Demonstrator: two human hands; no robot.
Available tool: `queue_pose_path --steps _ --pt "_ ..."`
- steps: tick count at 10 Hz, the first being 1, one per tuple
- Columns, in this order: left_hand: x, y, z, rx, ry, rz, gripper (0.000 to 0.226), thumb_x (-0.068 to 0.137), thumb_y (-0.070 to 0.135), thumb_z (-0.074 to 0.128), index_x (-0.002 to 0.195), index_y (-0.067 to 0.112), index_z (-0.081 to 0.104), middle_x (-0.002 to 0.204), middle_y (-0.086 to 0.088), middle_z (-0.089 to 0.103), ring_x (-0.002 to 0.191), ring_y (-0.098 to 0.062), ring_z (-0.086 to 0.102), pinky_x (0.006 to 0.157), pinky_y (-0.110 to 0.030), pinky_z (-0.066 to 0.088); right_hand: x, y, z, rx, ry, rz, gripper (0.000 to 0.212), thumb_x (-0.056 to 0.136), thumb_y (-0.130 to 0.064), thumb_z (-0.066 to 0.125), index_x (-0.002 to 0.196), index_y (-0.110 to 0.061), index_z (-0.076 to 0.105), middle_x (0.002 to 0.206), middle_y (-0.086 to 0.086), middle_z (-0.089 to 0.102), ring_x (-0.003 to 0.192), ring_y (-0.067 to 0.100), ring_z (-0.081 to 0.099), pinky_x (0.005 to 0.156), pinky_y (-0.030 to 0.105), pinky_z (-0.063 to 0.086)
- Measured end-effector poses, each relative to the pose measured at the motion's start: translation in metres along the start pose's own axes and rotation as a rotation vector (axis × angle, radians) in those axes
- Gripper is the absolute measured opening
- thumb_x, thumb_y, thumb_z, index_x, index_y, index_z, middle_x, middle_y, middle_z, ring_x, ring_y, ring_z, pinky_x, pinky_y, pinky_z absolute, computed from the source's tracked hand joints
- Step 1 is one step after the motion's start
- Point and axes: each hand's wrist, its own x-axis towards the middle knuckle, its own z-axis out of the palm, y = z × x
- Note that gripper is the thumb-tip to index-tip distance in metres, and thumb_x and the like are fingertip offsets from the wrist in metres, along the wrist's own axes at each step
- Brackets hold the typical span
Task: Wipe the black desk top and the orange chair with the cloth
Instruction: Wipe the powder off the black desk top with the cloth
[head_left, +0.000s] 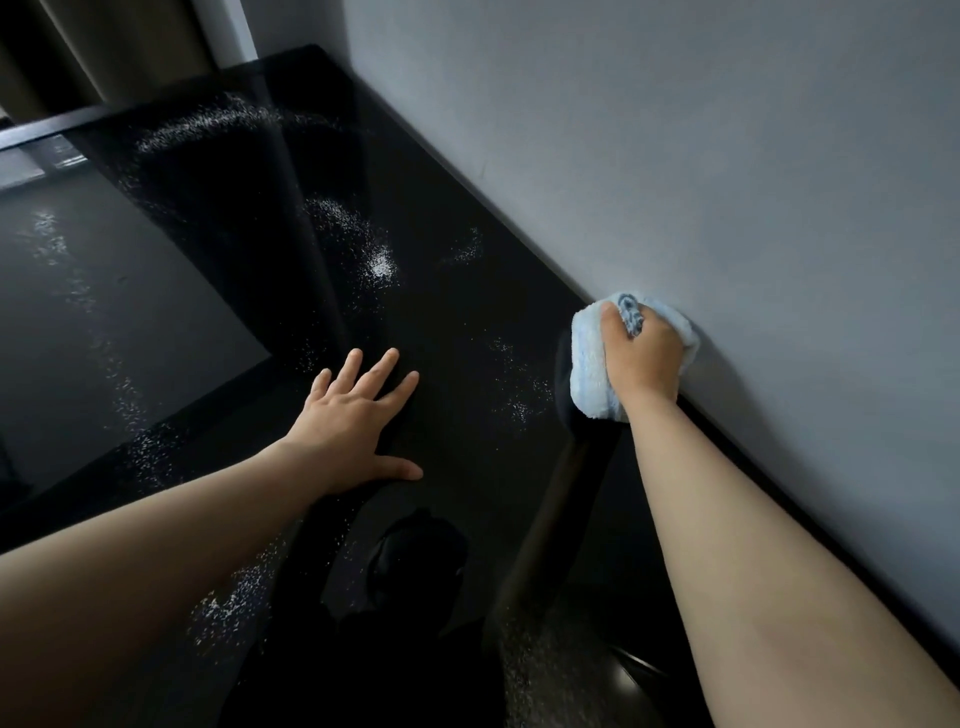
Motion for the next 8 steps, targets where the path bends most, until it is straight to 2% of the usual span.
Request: queue_pose_path --steps 1,2,4,8 --pt "0.0 0.0 0.0 0.002 0.0 0.006 0.111 0.07 0.076 0.057 0.153 0.035 -0.005 0.159 0.005 -0.023 0.146 -0.03 -0.019 0.118 -0.049 -0.003 0.003 0.001 -0.003 -0.02 -0.088 0.021 0.026 0.093 -0.035 0.054 0.075 -0.017 0.057 0.066 -0.013 0.055 0.061 -0.001 0.051 0.058 0.006 0.035" --pt "0.0 0.001 -0.001 0.007 0.0 0.002 0.111 0.071 0.076 0.057 0.153 0.035 -0.004 0.159 0.004 -0.022 0.146 -0.031 -0.019 0.119 -0.05 -0.002 0.004 -0.002 -0.007 -0.049 -0.16 0.026 0.03 0.091 -0.035 0.055 0.064 -0.023 0.049 0.062 -0.011 0.052 0.058 0.002 0.048 0.057 0.011 0.036" --pt "0.001 0.002 -0.001 0.033 -0.004 -0.012 0.112 0.07 0.076 0.058 0.153 0.034 -0.005 0.159 0.003 -0.021 0.146 -0.032 -0.017 0.118 -0.051 0.0 -0.001 -0.009 -0.008 -0.122 -0.181 0.04 0.035 0.091 -0.034 0.055 0.061 -0.019 0.044 0.057 -0.008 0.047 0.054 0.006 0.043 0.053 0.018 0.034" --pt "0.003 0.002 -0.001 0.036 -0.014 -0.017 0.113 0.069 0.077 0.058 0.153 0.035 -0.005 0.159 0.002 -0.021 0.146 -0.033 -0.016 0.118 -0.052 0.0 -0.035 -0.021 -0.002 -0.126 -0.245 -0.035 0.029 0.09 -0.032 0.057 0.065 -0.019 0.052 0.064 -0.008 0.055 0.062 0.005 0.049 0.065 0.024 0.041"
